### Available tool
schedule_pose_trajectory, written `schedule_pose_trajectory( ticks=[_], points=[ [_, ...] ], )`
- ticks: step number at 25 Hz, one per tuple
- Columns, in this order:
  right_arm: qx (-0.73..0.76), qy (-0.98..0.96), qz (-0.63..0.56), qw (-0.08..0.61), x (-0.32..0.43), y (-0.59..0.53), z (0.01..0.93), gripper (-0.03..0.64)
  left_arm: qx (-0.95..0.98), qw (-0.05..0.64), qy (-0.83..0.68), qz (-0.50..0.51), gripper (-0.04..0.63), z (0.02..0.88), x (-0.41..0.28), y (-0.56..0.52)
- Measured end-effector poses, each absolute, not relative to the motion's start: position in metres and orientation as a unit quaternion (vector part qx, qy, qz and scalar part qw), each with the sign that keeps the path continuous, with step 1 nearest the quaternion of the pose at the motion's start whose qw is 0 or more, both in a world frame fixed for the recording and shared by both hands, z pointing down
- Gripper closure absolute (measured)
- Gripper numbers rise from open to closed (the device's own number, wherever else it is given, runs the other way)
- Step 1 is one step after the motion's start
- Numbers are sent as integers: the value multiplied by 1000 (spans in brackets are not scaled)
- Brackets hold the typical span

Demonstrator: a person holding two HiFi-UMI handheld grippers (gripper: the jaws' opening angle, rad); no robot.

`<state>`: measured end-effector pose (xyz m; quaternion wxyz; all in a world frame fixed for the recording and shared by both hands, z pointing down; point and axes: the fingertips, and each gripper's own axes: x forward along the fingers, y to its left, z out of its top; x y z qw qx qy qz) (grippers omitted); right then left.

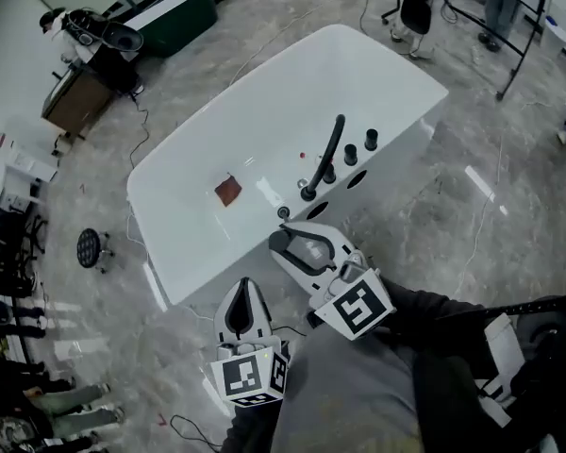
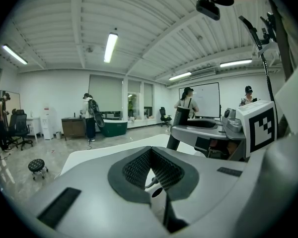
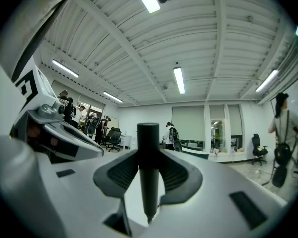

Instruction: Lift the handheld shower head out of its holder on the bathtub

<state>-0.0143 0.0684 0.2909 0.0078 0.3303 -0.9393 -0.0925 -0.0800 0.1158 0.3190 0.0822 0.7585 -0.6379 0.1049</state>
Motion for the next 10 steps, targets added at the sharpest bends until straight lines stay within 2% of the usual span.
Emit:
schedule_pose_trajectory(
  ticks=[10],
  points=[
    [333,-940,-68,15,-29,50,306,480,749,94,-648,102,592,330,-100,102]
  ],
)
